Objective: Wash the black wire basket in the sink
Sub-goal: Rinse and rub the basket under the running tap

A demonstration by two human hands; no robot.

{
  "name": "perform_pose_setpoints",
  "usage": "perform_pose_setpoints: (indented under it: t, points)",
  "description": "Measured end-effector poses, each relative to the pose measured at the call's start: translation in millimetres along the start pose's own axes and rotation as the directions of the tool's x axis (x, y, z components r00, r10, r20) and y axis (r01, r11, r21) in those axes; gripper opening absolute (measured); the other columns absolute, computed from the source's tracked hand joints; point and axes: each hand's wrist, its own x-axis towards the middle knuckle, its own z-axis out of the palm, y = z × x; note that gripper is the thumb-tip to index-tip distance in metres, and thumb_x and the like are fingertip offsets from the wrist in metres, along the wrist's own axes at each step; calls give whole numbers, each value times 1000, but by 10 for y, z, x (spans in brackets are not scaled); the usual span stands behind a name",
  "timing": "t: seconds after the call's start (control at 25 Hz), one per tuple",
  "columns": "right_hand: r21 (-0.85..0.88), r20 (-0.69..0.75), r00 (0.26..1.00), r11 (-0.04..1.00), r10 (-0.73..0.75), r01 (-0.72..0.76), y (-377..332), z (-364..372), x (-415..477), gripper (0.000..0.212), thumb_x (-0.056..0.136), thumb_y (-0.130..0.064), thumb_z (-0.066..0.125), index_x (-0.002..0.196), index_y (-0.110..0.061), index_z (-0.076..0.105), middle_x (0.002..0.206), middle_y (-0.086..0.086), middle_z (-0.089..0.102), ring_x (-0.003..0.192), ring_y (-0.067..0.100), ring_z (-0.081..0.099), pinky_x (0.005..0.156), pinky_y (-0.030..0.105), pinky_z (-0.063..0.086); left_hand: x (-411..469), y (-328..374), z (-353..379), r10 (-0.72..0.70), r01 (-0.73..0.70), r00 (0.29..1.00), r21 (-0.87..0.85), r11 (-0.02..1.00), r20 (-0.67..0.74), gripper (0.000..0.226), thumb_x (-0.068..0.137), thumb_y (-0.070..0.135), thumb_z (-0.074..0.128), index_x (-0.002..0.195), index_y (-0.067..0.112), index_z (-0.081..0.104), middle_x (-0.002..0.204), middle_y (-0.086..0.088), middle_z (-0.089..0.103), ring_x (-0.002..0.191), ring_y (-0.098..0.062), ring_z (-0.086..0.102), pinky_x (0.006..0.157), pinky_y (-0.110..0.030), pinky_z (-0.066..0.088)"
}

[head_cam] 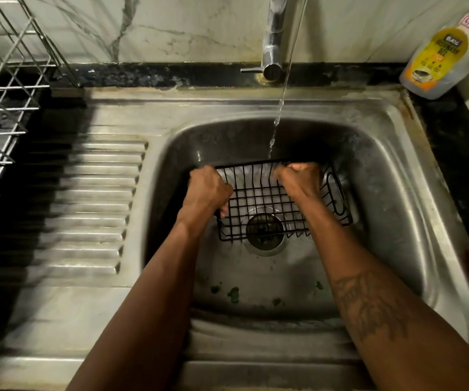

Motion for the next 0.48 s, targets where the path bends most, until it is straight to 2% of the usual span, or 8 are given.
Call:
perform_pose_setpoints:
  t: [0.04, 0.08, 0.16, 0.2, 0.28, 0.36, 0.44, 0.48]
  points:
    - [9, 60, 998, 1000, -31, 30, -47, 54, -32, 18, 86, -21, 70, 85, -4, 73, 74, 4, 71, 69, 17, 69, 66, 32, 57, -1, 18, 13, 10, -9, 1000, -34, 999, 26, 15, 98, 17, 59, 90, 10, 69, 74, -5, 73, 64, -17, 74, 58, -24, 60]
    - [-14, 184, 977, 993, -110, 115, -123, 153, -106, 13, 87, -19, 70, 86, -7, 76, 76, 2, 73, 73, 12, 70, 67, 29, 56, 9, 47, 29, 62, -66, 995, 58, 996, 74, 17, 99, 16, 59, 89, 8, 71, 75, -5, 75, 65, -17, 74, 61, -27, 62]
    - [-24, 401, 879, 956, -258, 292, -269, 421, -288, 6, 84, -13, 74, 87, -12, 79, 73, -6, 73, 69, -2, 67, 67, 21, 52, 10, 86, 84, 48, -44, 997, -55, 997, 58, 26, 98, 13, 57, 78, 2, 69, 65, -12, 74, 57, -21, 73, 59, -38, 64]
    - [0, 432, 854, 947, -290, 322, -302, 513, -326, 8, 82, -11, 74, 86, -15, 80, 73, -6, 74, 69, -1, 68, 67, 22, 53, 32, 94, 98, 24, -21, 1000, -109, 994, 19, 29, 98, 12, 56, 74, 1, 68, 61, -14, 72, 53, -23, 72, 55, -40, 63]
    - [36, 409, 863, 950, -297, 309, -303, 542, -277, 16, 84, -10, 73, 92, -21, 81, 82, -10, 77, 77, 4, 72, 71, 23, 57, 59, 91, 107, -8, 9, 1000, -126, 992, 9, 31, 98, 12, 55, 73, 1, 68, 59, -13, 71, 50, -21, 72, 52, -37, 62]
    - [36, 350, 910, 974, -221, 223, -221, 358, -172, 15, 86, -14, 74, 98, -20, 80, 90, -12, 75, 83, 1, 69, 72, 14, 53, 86, 51, 116, -52, 54, 998, -168, 984, 16, 27, 98, 12, 56, 76, 1, 69, 59, -11, 71, 50, -18, 71, 52, -33, 62]
    - [-32, 173, 982, 996, -78, 85, -63, 79, 5, 9, 85, -19, 75, 89, -13, 80, 81, -3, 74, 74, 8, 67, 64, 18, 48, 102, 31, 95, -59, 74, 995, -209, 975, 75, 27, 99, 11, 57, 76, 4, 69, 60, -8, 72, 51, -12, 71, 54, -28, 61]
    - [-69, 74, 996, 996, -49, 55, 33, -52, 105, 13, 83, -20, 74, 83, -7, 77, 72, 3, 70, 65, 15, 64, 61, 21, 45, 100, -5, 80, -54, 80, 992, -236, 969, 116, 27, 100, 12, 58, 77, 6, 69, 62, -5, 73, 54, -8, 71, 54, -24, 59]
